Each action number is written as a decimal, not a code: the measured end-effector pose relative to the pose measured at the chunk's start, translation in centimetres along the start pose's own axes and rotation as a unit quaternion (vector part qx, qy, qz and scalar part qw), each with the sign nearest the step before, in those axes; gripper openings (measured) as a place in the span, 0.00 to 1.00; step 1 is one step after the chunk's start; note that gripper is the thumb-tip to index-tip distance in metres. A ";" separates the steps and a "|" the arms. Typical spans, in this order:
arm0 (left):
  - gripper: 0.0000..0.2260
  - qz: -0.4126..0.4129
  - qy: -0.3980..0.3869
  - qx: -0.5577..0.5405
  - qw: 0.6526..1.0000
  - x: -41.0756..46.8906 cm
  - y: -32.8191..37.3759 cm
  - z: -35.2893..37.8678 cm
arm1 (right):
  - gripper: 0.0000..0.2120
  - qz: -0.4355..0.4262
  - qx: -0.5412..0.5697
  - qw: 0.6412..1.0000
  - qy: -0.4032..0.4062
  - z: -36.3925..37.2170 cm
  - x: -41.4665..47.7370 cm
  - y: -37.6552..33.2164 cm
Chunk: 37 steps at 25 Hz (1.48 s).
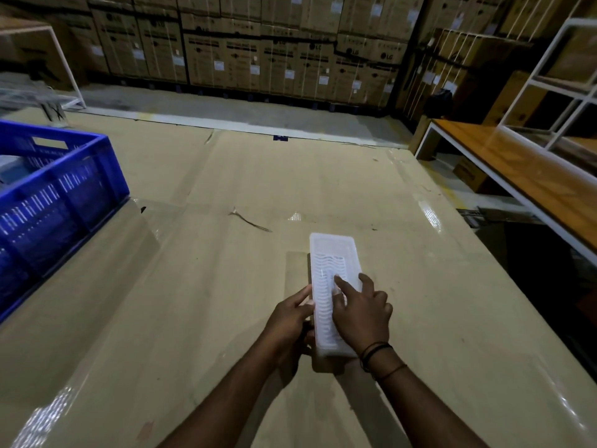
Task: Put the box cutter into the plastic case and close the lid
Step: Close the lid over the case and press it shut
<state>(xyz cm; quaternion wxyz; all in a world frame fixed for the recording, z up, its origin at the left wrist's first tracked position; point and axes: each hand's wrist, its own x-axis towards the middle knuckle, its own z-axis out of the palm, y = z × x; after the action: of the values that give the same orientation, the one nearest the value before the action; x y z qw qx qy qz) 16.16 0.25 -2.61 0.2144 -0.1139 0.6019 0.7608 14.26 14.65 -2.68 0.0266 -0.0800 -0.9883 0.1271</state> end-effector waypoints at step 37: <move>0.21 0.032 0.123 0.218 0.968 1.7 -1.1 -0.8 | 0.22 0.133 0.482 0.855 -0.136 -1.1 0.9 8.0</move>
<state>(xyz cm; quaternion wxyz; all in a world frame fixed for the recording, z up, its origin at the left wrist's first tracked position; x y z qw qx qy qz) 15.06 -0.04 -4.49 0.1335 -0.1375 0.7784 0.5978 14.65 22.74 -3.65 -0.0898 -0.1703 -0.7768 0.5997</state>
